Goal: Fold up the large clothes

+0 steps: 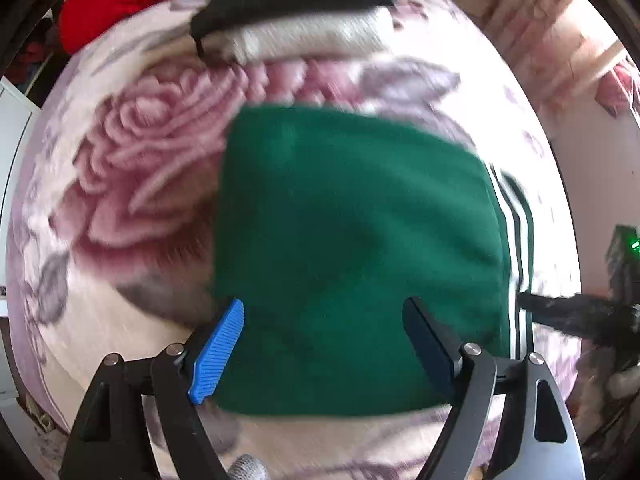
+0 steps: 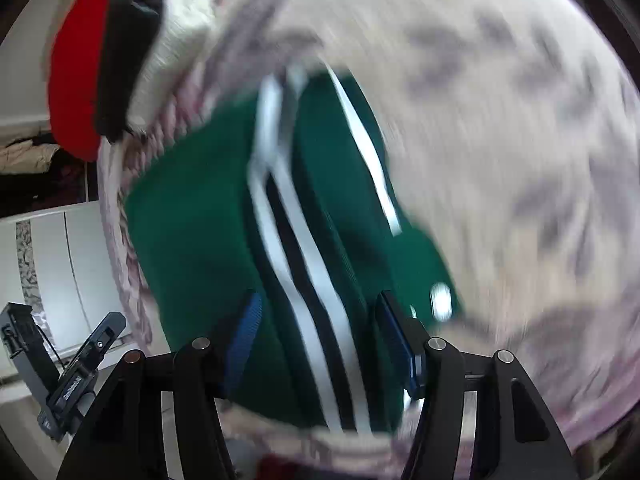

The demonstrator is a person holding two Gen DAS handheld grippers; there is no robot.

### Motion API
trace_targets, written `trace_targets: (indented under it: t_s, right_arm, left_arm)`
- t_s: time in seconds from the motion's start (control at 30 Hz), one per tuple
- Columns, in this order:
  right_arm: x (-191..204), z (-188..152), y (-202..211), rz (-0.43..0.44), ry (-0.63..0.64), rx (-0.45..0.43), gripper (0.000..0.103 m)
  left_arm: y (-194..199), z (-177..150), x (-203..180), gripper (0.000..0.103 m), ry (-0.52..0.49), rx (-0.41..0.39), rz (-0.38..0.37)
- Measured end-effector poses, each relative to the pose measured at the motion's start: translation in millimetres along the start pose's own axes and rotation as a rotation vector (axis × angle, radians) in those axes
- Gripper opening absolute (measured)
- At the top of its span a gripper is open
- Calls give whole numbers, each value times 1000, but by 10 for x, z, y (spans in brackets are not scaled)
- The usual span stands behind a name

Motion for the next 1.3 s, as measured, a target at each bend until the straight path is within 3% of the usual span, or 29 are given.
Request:
trace_targets:
  t_s: [0.2,0.23,0.27,0.3,0.43,0.5,0.6,0.7,0.73,0.77,0.8,0.9,0.97,1.1,1.2,1.27,1.3]
  right_arm:
    - [-345,-471,-315,84,-131,1,59]
    - [-331,-497,-300,93,-136,-20,51]
    - [-315,-528,-312,99,-135,-19,11]
    - [-280,-549,-319,124,-137,-11,3]
    - [-148,-570,6,3,-30,-130,2]
    - [-315,-525,73,-44,-40,-156,2]
    - [-596,-531,-192,-58,-105,-93,2]
    - [-555,-498,-325,-38,-88,-38,4]
    - [-548,-479,-282,-10,-97,-32,8]
    - [-535,-462,-229,43,-115,-22,23]
    - [-527,-443,-186,73,-119,-22,51]
    - [-558,-291,74,135,-92,-106,100]
    - [-575,-159,75,172,-70,-113,102]
    - [-615,260,-280,261,-18,-49,102]
    - [-562,458,-614,344,4,25,103]
    - [-426,513,-756,446,16,83,103]
    - [-358,523,-799,494,11,106,103]
  left_arm:
    - [-53,-348,-364,81,-38,44,-34]
    - [-48,-362,-391,81,-47,39,-26]
    - [-44,-372,-410,81,-58,35,-20]
    - [-31,-379,-424,81,-65,31,-16]
    - [32,-405,-429,81,-72,20,11]
    - [57,-419,-413,81,-76,7,29]
    - [19,-438,-342,81,-78,12,49]
    - [23,-368,-111,81,-45,-4,56]
    - [21,-320,14,81,-22,-15,54]
    - [5,-269,148,81,2,-25,45]
    - [-30,-219,299,81,30,-31,41]
    - [-237,-90,639,81,66,-33,-2]
    - [-429,-21,770,81,90,-27,-88]
    - [-954,22,892,81,201,76,-306]
    - [-1165,45,812,81,274,126,-523]
    - [-1204,78,699,81,277,139,-640]
    - [-1224,95,657,81,268,135,-653]
Point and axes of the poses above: each gripper's, at about its wrist camera, not at the fingertips, and y roughly against the way its jaws point, x to its left, z to its top, the point moved 8 cm from there along -y, roughly the way its jaws point, and after that the axes turned 10 degrees about z, right-handed, at the moved point
